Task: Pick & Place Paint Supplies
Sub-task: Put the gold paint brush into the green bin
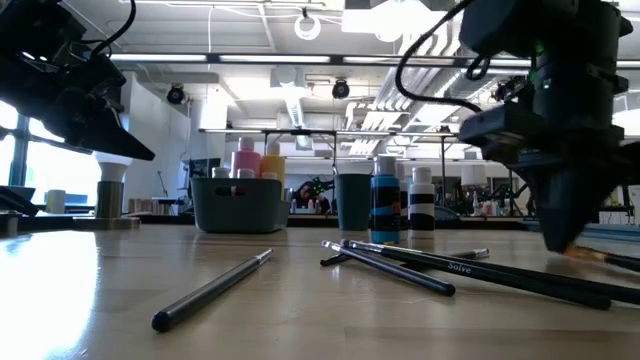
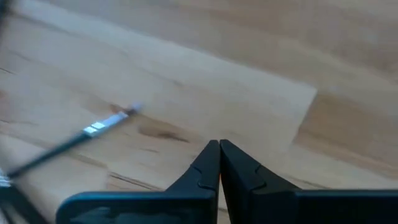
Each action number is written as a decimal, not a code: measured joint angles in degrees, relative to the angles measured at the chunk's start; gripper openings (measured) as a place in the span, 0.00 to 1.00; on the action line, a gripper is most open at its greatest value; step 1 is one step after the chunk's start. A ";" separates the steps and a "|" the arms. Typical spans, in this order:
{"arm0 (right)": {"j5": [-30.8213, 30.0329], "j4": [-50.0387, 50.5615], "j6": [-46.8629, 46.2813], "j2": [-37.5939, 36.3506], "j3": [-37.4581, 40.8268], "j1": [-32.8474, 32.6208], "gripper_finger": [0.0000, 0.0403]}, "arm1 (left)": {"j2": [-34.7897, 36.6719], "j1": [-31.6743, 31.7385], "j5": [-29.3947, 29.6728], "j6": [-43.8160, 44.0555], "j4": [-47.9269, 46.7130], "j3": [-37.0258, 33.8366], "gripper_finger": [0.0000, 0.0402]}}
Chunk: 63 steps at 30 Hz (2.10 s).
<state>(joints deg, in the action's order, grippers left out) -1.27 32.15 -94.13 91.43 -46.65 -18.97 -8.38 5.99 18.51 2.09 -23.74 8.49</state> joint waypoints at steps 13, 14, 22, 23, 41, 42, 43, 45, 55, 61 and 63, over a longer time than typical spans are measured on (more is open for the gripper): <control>-6.84 -0.26 3.59 -9.08 -0.04 -0.04 0.01 | 0.00 0.01 -0.03 0.79 0.06 0.00 0.00; -7.58 -0.37 4.25 -9.52 -0.04 -0.04 0.01 | -0.02 -0.01 -0.03 1.53 0.16 0.00 0.00; -10.86 -0.79 7.98 -13.63 -0.04 -0.04 0.01 | -0.04 -0.01 -19.72 3.77 14.61 -0.09 0.00; -11.24 -0.92 8.63 -14.06 -0.04 -0.04 0.01 | -0.15 -0.01 -22.12 3.80 17.10 -0.09 0.00; -16.90 -1.82 17.25 -19.71 -0.11 0.01 0.01 | -36.28 -0.01 -34.72 11.42 57.51 -0.01 0.00; -16.96 -1.93 17.37 -19.71 -0.11 0.01 0.01 | -40.94 -0.03 -35.78 11.75 62.96 0.11 0.00; -17.11 -2.08 17.45 -19.71 -0.11 0.01 0.01 | -45.69 -0.03 -36.26 12.06 67.86 0.45 0.00; -17.29 -2.35 17.61 -19.71 -0.11 0.01 0.01 | -55.01 -0.03 -36.94 13.55 75.66 2.32 0.00; -20.65 -8.92 24.51 -19.71 -0.11 -0.59 0.01 | -84.52 -2.64 -50.36 15.05 82.48 23.07 0.12; -23.39 -16.97 34.00 -19.71 -0.11 -0.59 0.01 | -88.63 -3.80 -47.79 14.06 75.08 32.82 0.18; -24.02 -19.53 37.58 -19.71 -0.11 -0.59 0.01 | -88.70 -3.75 -45.37 11.72 69.70 35.06 0.20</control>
<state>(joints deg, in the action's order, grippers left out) -25.29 12.61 -56.54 71.72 -46.76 -19.55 -97.09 2.24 -26.86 13.81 45.96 43.55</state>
